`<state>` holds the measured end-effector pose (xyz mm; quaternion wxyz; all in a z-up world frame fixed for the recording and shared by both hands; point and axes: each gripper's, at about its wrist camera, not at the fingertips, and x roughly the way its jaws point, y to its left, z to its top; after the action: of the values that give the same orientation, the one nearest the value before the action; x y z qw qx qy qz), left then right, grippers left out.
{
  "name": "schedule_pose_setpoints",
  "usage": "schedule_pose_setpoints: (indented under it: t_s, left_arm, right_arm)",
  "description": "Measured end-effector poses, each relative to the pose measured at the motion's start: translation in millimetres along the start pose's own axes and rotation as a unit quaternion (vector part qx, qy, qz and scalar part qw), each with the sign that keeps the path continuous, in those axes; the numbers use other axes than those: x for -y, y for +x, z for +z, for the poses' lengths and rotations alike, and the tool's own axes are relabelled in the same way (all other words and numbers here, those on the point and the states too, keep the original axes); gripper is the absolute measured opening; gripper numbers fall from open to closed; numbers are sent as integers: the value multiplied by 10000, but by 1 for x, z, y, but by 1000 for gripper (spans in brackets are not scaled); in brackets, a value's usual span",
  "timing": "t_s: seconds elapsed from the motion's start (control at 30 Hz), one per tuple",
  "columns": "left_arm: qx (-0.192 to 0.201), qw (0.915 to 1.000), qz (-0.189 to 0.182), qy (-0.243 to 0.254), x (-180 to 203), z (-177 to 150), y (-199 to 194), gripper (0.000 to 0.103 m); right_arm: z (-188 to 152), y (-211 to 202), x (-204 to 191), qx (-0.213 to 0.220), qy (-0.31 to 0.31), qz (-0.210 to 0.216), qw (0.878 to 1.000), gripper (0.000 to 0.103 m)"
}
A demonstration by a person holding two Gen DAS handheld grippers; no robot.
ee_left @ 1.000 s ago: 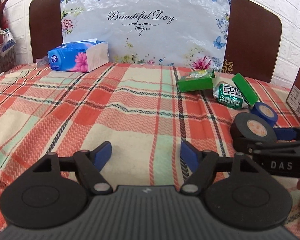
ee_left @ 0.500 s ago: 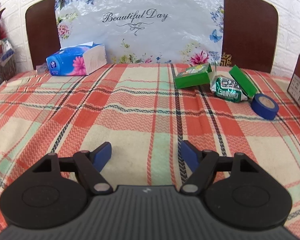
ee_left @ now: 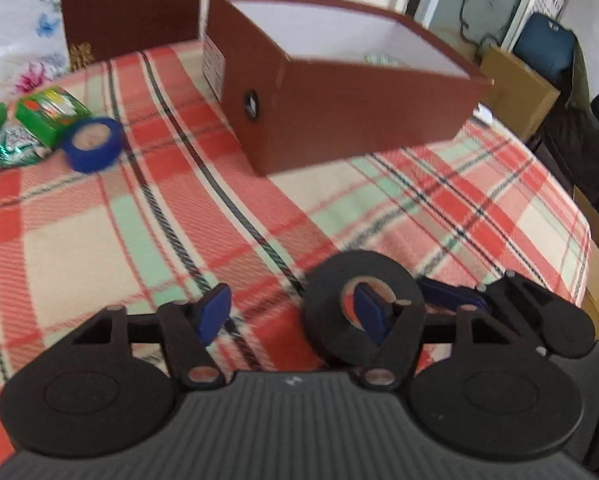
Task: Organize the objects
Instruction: 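Grasp the black tape roll with the right gripper, then carry the black tape roll into the brown box and open the right gripper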
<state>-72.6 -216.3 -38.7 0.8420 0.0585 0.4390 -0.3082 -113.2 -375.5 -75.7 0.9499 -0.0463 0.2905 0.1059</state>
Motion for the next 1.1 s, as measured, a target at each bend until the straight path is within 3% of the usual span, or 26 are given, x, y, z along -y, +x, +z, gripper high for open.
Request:
schedule_pose_setpoints:
  t_s: [0.13,0.17,0.2,0.27,0.37,0.57,0.8,1.0,1.1]
  left_arm:
    - [-77,9998,86,169,13,-3,11,48]
    - [-90,9997,60,218,15,-3,10,35]
    - [-138,9997,3,193,17,-1,9,31]
    - [-119,9997,84,173,20,6,3,31]
    - [223,9996,52,179,24,26,-19,31]
    - [966,9939,167,496,47,95,-47,31]
    - [1132,9900,345,764,73,171,-5,32]
    - [982,9925,413,593,70,207,41,33]
    - [952,9901,876,548,67,213,62,36]
  right_arm:
    - [2,2,-2,-1,-119,108,9999,73]
    - [2,1,-2,12,-143,131,9998,73]
    - [2,1,-1,29,-130,162,9998,73]
    - [6,-5,1,173,-87,190,9996,73]
    - [19,-20,3,718,-226,47,9972,73]
    - [72,-27,32,1578,-323,-325,9864,73]
    - [118,11,94,1508,-78,-562,9869,73]
    - [132,56,130,1260,111,-609,9901,73]
    - [133,73,138,1239,222,-910,9879,72]
